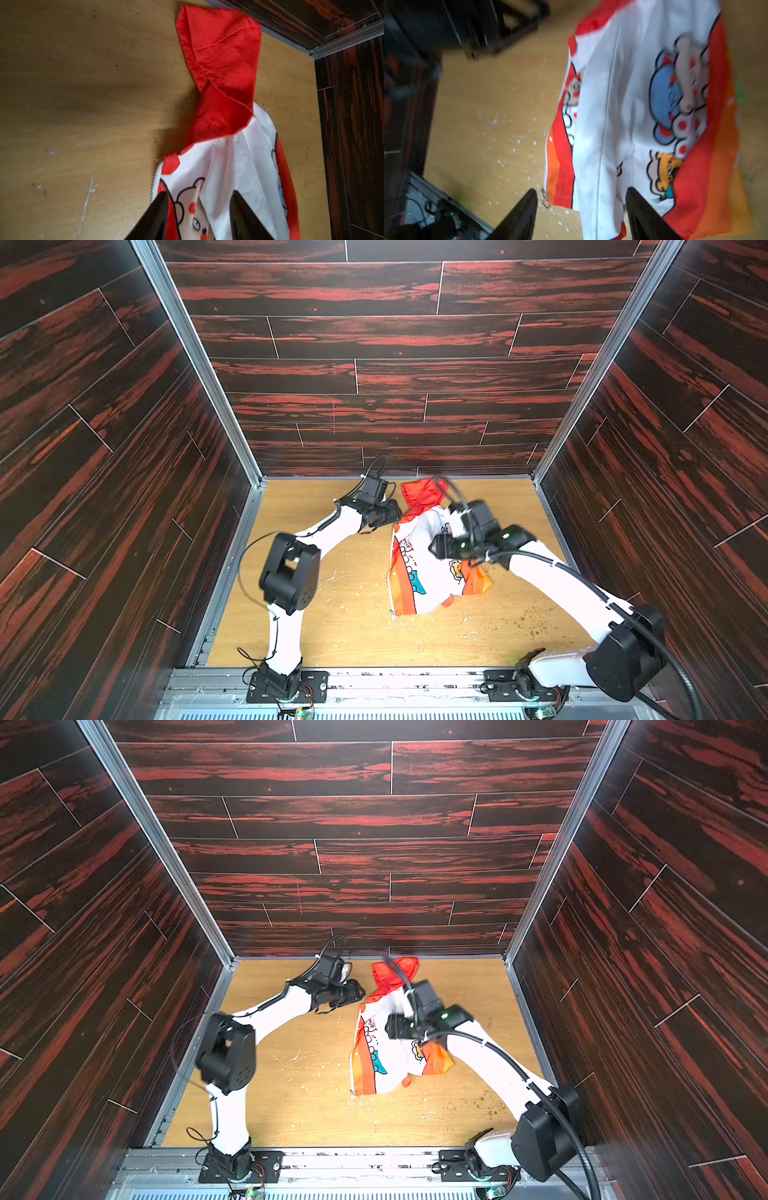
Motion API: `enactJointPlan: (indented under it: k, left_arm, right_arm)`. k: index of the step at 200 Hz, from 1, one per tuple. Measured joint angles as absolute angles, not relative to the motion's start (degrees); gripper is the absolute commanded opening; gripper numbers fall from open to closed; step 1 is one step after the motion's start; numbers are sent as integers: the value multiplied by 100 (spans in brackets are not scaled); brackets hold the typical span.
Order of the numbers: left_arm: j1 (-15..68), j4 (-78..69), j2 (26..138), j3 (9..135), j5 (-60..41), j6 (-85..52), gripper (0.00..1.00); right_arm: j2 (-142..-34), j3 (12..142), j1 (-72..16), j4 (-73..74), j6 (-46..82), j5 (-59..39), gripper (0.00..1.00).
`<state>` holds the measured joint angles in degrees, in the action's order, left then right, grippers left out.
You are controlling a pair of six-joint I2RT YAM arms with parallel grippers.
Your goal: Zip up the jacket
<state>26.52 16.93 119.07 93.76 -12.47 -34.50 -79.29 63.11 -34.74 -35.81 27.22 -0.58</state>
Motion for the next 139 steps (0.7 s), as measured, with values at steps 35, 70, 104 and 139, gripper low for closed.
enactJointPlan:
  k: [35, 70, 104, 139]
  left_arm:
    - [2646, 1918, 12757, 9955, -1302, -2978, 52]
    - [2641, 2161, 13493, 10822, -1463, -2759, 52]
    - [2641, 2248, 13924, 11452, -1846, -2694, 27]
    - [2630, 2276, 13904, 11426, -2080, -2768, 0]
  right_arm:
    - [-7931, 5760, -3691, -3461, 2915, 158, 71]
    - [-8020, 5671, -3701, -3267, 2989, 305, 63]
    - [-8145, 5673, -3726, -3124, 3033, 322, 29]
    - [-8213, 5765, -3732, -3116, 3002, 303, 0]
